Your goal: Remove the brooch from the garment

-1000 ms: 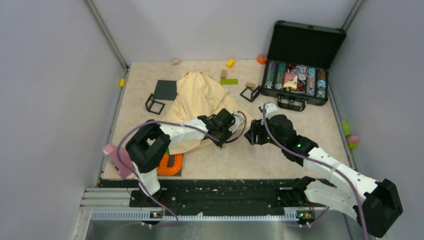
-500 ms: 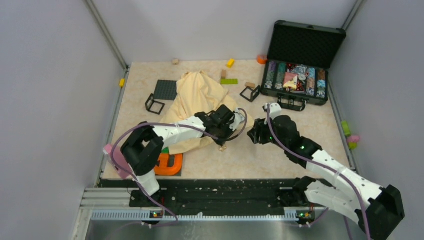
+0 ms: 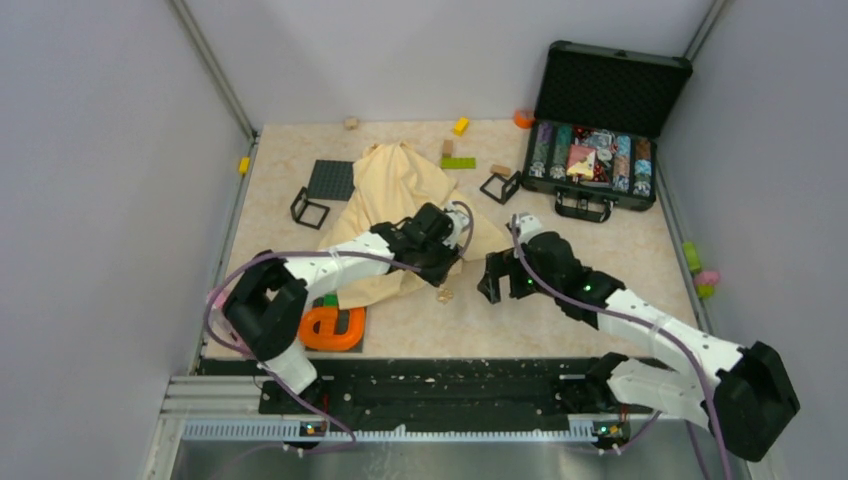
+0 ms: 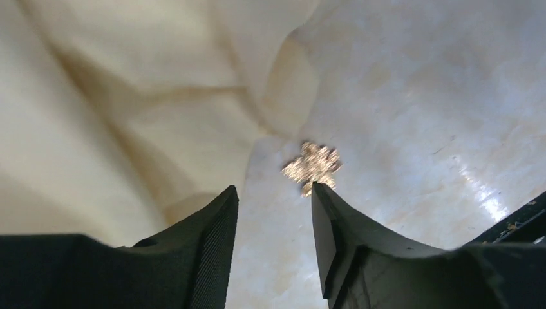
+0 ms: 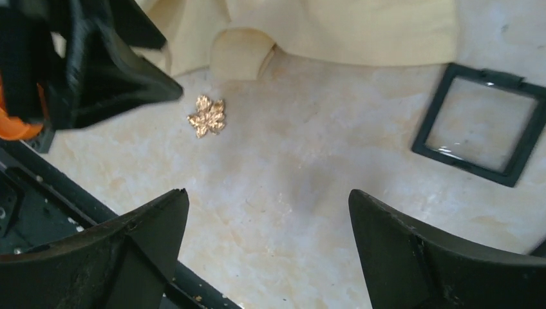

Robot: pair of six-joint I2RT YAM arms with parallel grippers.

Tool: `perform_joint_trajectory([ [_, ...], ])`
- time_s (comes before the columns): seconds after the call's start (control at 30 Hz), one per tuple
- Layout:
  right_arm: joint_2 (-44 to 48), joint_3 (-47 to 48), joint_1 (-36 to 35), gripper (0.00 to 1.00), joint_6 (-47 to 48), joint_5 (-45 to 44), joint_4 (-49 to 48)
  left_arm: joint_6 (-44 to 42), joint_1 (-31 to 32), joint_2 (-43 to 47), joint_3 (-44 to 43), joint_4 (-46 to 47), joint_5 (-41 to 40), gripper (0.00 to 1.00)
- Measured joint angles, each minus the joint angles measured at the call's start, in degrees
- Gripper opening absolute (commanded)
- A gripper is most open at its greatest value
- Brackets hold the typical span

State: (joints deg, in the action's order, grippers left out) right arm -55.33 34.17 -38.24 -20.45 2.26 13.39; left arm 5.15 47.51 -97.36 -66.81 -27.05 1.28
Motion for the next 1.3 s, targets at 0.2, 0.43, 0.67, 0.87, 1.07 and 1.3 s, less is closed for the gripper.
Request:
perform_joint_trajectory([
  [0.2, -10.23, 3.37, -9.44, 0.99, -0.35, -3.61, 2.34, 5.79, -9.22, 14.47, 12.28, 4.24, -0.94, 0.62],
  [0.43, -30.42, 19.63, -17.0, 0.99, -5.31, -14.29, 6.58, 13.31, -20.68, 30.75, 22.49, 10.1, -1.42, 0.63],
  [0.67, -41.38, 28.09, -20.09, 0.98, -16.68, -22.1, 13.38, 17.57, -23.82, 35.52, 28.35, 14.25, -2.23, 0.64],
  [0.87, -50.86, 38.34, -23.37, 0.88, -25.59, -27.06, 19.78, 18.82, -24.65, 36.37, 30.58, 16.76, -0.87, 0.63],
  [1.07, -56.11, 42.84, -23.52, 0.81, -33.83, -29.86, 27.96, 19.04, -24.65, 36.48, 31.52, 19.34, 0.68, 0.63],
  [1.3, -57.61, 44.02, -23.28, 0.58, -38.88, -29.14, 28.3, 19.02, -24.65, 37.27, 32.54, 20.92, 1.66, 0.63],
])
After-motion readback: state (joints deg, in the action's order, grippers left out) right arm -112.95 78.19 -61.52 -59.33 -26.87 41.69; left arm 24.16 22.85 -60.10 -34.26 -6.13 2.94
